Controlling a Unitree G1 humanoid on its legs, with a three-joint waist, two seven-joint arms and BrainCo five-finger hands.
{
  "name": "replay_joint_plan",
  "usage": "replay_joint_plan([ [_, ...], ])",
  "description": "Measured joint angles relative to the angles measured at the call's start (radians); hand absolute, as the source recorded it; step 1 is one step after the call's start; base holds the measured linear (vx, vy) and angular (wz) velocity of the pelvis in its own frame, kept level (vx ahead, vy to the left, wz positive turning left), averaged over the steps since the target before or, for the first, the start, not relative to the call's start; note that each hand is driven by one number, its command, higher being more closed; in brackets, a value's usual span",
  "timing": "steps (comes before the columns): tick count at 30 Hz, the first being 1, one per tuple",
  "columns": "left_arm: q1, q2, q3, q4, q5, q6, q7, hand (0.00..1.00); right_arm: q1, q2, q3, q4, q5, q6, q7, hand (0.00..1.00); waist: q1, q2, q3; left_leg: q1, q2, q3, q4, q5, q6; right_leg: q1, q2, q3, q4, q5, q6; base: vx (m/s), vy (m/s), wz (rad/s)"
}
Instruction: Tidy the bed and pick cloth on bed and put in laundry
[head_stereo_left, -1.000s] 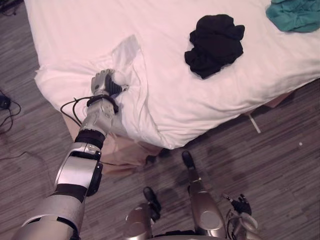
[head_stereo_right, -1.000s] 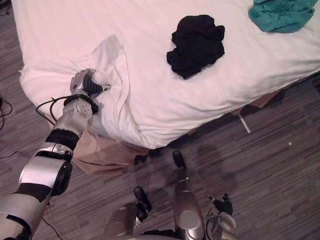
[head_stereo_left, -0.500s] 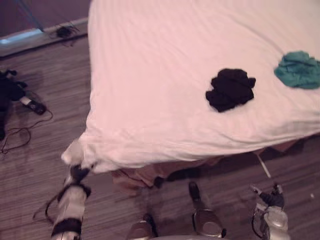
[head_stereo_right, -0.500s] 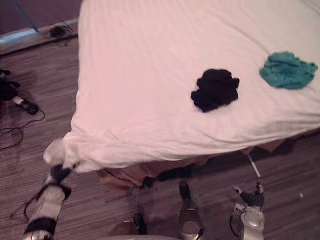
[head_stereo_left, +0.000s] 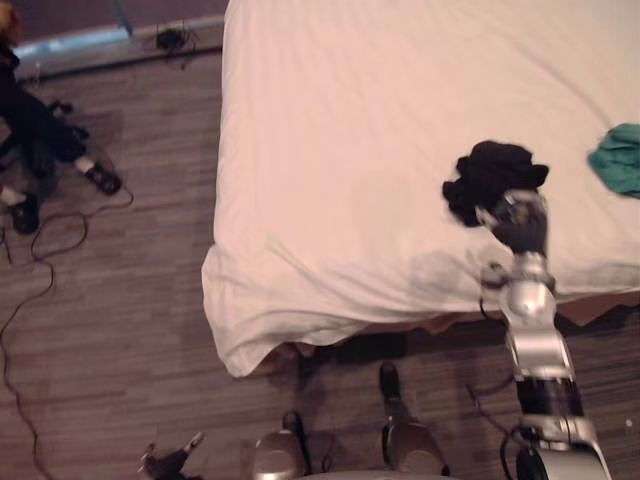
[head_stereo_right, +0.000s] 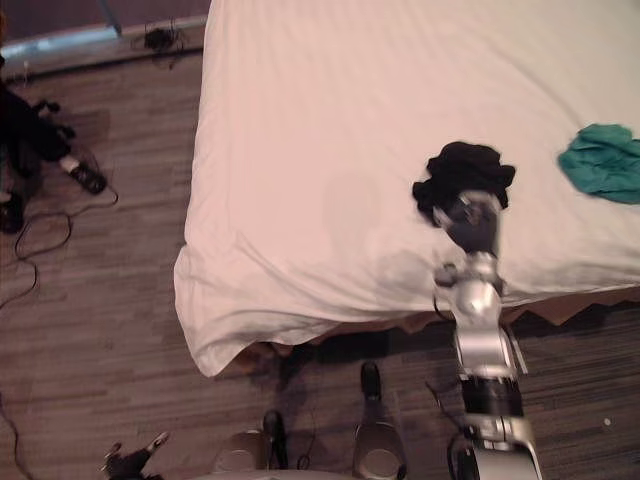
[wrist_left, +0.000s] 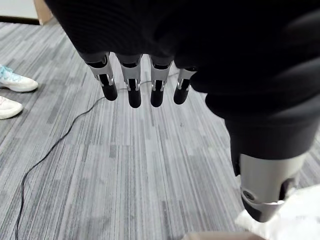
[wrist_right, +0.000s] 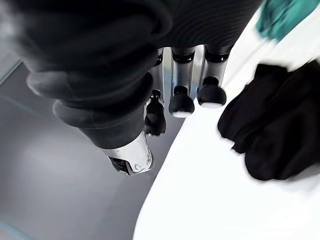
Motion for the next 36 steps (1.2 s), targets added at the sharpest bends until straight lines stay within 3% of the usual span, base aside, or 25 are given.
replay_joint_plan([
  [2, -0.032, -0.001, -0.036, 0.000, -0.017, -0.007, 0.003, 0.00, -0.106, -0.015, 0.053, 0.058, 0.004, -0.002, -0.004, 1.00, 0.015, 0.003, 0.038, -0.035, 0.004, -0.018, 0.033, 0.000, 0.000, -0.027, 0.000, -0.011, 0.018, 0.001, 0.000, -0.10, -0.030, 0.29],
  [4, -0.081, -0.004, -0.090, 0.004, -0.036, -0.019, 0.024, 0.00, -0.247, -0.029, 0.115, 0.179, 0.025, -0.003, -0.013, 1.00, 0.030, 0.024, 0.097, -0.121, 0.012, -0.063, 0.106, -0.005, 0.006, -0.066, 0.001, -0.047, 0.044, 0.010, -0.005, -0.12, -0.009, 0.48],
  [9, -0.201, -0.008, -0.209, 0.098, -0.060, -0.025, 0.044, 0.00, -0.336, 0.023, 0.154, 0.475, 0.080, 0.004, -0.026, 1.00, 0.097, 0.063, 0.132, -0.252, 0.015, -0.131, 0.162, -0.006, 0.007, -0.132, 0.000, -0.104, 0.049, 0.019, -0.014, -0.06, 0.008, 0.41],
  [14, -0.241, -0.009, -0.270, 0.149, -0.061, -0.021, 0.066, 0.00, -0.378, 0.088, 0.157, 0.525, 0.128, -0.026, -0.043, 1.00, 0.091, 0.065, 0.133, -0.261, 0.013, -0.141, 0.154, -0.006, 0.008, -0.138, -0.002, -0.118, 0.051, 0.018, -0.014, -0.01, 0.009, 0.04],
  [17, -0.274, -0.009, -0.280, 0.169, -0.068, -0.021, 0.083, 0.00, -0.361, 0.109, 0.254, 0.514, 0.224, -0.052, -0.032, 1.00, 0.089, 0.065, 0.133, -0.231, 0.012, -0.138, 0.114, 0.010, 0.002, -0.132, -0.001, -0.115, 0.051, 0.013, -0.019, 0.00, -0.029, -0.05],
  [20, -0.284, -0.004, -0.307, 0.175, -0.068, -0.020, 0.083, 0.00, -0.323, 0.154, 0.440, 0.472, 0.443, -0.076, 0.082, 1.00, 0.084, 0.064, 0.133, -0.160, 0.017, -0.138, 0.038, 0.038, -0.012, -0.094, 0.008, -0.119, 0.047, -0.001, -0.032, 0.03, -0.057, -0.02],
  [21, -0.284, -0.004, -0.314, 0.174, -0.067, -0.021, 0.082, 0.00, -0.295, 0.184, 0.556, 0.439, 0.570, -0.072, 0.168, 1.00, 0.085, 0.064, 0.134, -0.122, 0.021, -0.140, 0.007, 0.042, -0.018, -0.069, 0.017, -0.120, 0.042, -0.006, -0.037, 0.05, -0.049, -0.05],
  [22, -0.284, -0.004, -0.320, 0.173, -0.067, -0.021, 0.080, 0.00, -0.268, 0.224, 0.638, 0.419, 0.700, -0.058, 0.240, 1.00, 0.086, 0.064, 0.133, -0.097, 0.028, -0.139, -0.011, 0.045, -0.023, -0.050, 0.022, -0.121, 0.039, -0.011, -0.041, 0.05, -0.043, -0.04],
  [26, -0.287, -0.005, -0.322, 0.166, -0.056, -0.021, 0.058, 0.00, -0.096, 0.365, 0.800, 0.390, 0.958, -0.007, 0.385, 1.00, 0.094, 0.053, 0.127, -0.049, 0.042, -0.140, -0.051, 0.056, -0.024, -0.003, 0.037, -0.131, 0.013, -0.014, -0.045, 0.06, -0.019, 0.06],
  [29, -0.271, 0.008, -0.317, 0.167, -0.054, -0.016, 0.043, 0.00, -0.025, 0.365, 0.746, 0.241, 1.017, -0.009, 0.408, 1.00, 0.088, 0.015, 0.105, -0.003, 0.038, -0.112, -0.073, 0.064, -0.023, 0.018, 0.036, -0.112, 0.009, -0.013, -0.044, 0.07, 0.020, -0.17],
  [30, -0.259, 0.019, -0.318, 0.168, -0.048, -0.013, 0.037, 0.00, -0.006, 0.365, 0.682, 0.192, 1.025, -0.026, 0.406, 1.00, 0.079, -0.004, 0.086, 0.007, 0.037, -0.096, -0.074, 0.064, -0.022, 0.018, 0.036, -0.096, 0.008, -0.013, -0.044, 0.04, 0.035, -0.50],
  [31, -0.244, 0.030, -0.317, 0.176, -0.031, -0.011, 0.032, 0.00, 0.013, 0.363, 0.553, 0.123, 1.045, -0.074, 0.395, 1.00, 0.055, -0.033, 0.060, 0.023, 0.034, -0.066, -0.078, 0.059, -0.017, 0.017, 0.036, -0.069, 0.008, -0.009, -0.038, 0.03, 0.039, -0.53],
  [33, -0.237, 0.044, -0.318, 0.177, -0.026, -0.006, 0.015, 0.00, 0.013, 0.351, 0.401, 0.066, 1.066, -0.129, 0.380, 1.00, 0.033, -0.050, 0.050, 0.040, 0.028, -0.023, -0.071, 0.047, -0.009, 0.010, 0.035, -0.027, 0.010, -0.002, -0.029, 0.00, 0.051, -0.59],
  [36, -0.237, 0.041, -0.319, 0.176, -0.027, -0.007, 0.015, 0.00, -0.025, 0.312, 0.263, 0.047, 1.093, -0.196, 0.352, 1.00, 0.017, -0.048, 0.051, 0.015, 0.029, 0.055, -0.023, 0.019, -0.002, -0.061, 0.034, 0.014, 0.053, -0.011, -0.030, -0.07, 0.036, -0.80],
])
